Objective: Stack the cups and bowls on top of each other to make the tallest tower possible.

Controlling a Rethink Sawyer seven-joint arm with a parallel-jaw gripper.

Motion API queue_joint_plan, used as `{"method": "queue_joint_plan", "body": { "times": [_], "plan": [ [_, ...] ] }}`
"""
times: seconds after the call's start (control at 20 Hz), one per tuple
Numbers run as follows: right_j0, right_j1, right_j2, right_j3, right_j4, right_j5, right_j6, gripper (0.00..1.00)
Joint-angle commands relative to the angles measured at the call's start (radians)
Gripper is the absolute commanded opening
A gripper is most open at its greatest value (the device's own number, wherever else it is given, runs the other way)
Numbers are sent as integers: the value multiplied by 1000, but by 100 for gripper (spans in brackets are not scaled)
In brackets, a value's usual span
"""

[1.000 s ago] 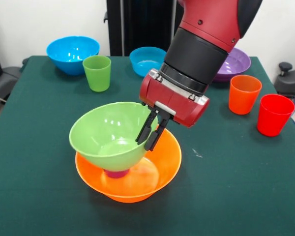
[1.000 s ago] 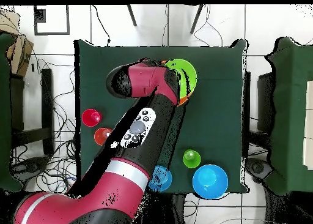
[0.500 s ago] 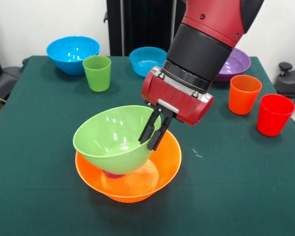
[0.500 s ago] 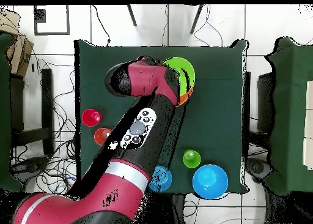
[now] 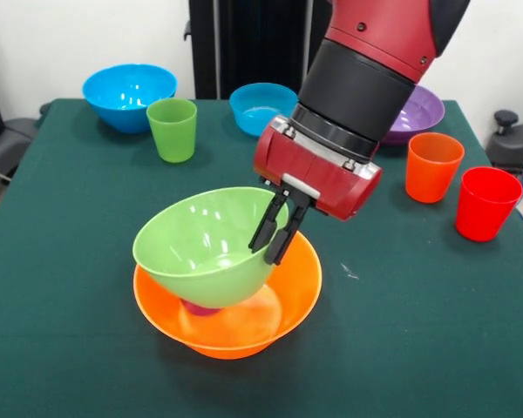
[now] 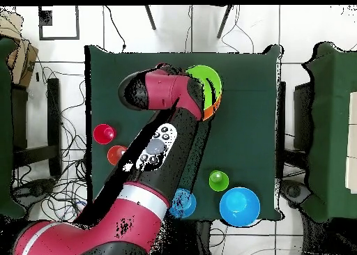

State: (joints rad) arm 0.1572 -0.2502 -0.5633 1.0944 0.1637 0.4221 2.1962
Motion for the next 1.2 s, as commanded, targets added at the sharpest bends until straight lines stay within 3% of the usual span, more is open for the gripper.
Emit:
{"method": "queue_joint_plan", "body": {
  "times": [0.05, 0.65, 1.2],
  "plan": [
    [27, -50, 76, 100, 8, 29, 147, 0],
    [38, -77, 58, 137, 13, 61, 146, 0],
    [40, -21, -32, 60, 4, 146, 131, 0]
  ]
}}
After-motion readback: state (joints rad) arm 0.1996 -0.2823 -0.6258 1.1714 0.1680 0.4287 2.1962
